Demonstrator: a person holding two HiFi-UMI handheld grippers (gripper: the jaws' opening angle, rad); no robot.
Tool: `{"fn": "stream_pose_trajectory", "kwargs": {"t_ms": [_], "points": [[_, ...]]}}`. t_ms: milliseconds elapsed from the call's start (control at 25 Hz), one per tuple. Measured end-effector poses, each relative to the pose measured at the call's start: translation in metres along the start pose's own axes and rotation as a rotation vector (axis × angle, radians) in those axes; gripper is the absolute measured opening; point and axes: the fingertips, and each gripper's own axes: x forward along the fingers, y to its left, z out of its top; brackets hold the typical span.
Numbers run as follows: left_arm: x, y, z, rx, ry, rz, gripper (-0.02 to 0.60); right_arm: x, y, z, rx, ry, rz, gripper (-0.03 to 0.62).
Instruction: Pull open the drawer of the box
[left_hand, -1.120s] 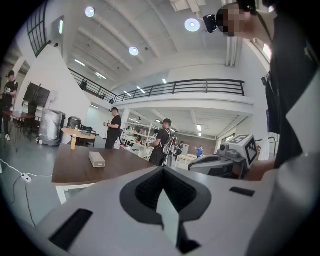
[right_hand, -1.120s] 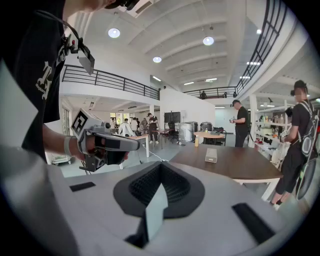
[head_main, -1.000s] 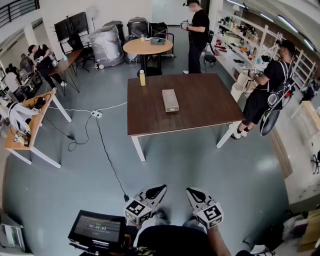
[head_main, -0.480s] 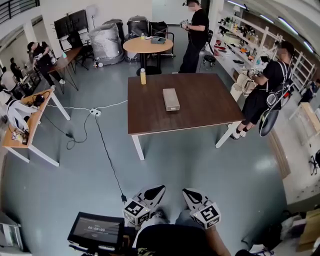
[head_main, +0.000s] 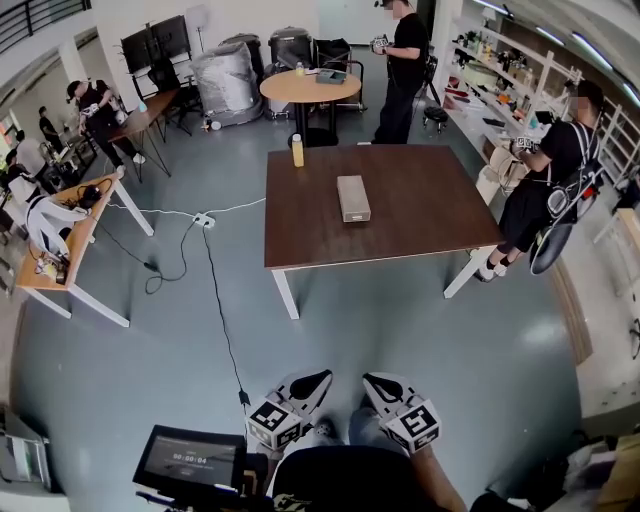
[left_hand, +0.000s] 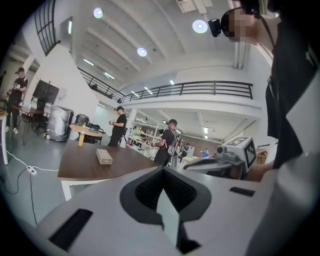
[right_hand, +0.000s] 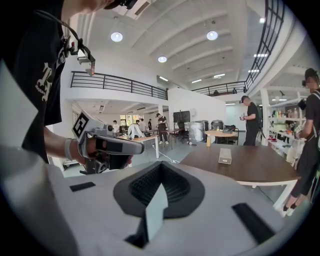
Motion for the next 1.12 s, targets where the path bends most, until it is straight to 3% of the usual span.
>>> {"fn": "stream_pose_trajectory", "kwargs": {"t_ms": [680, 1120], "points": [[0.123, -0.001, 0.030, 0.059, 0.042, -0.056, 0.005, -0.004, -0.129, 0.011, 0.046, -0.065, -0.042, -0.014], [0.204, -0.001, 0.046, 0.069, 0.032, -0.054, 0.005, -0.022, -0.221, 0.019, 0.043, -0.073, -0.093, -0.014]]}}
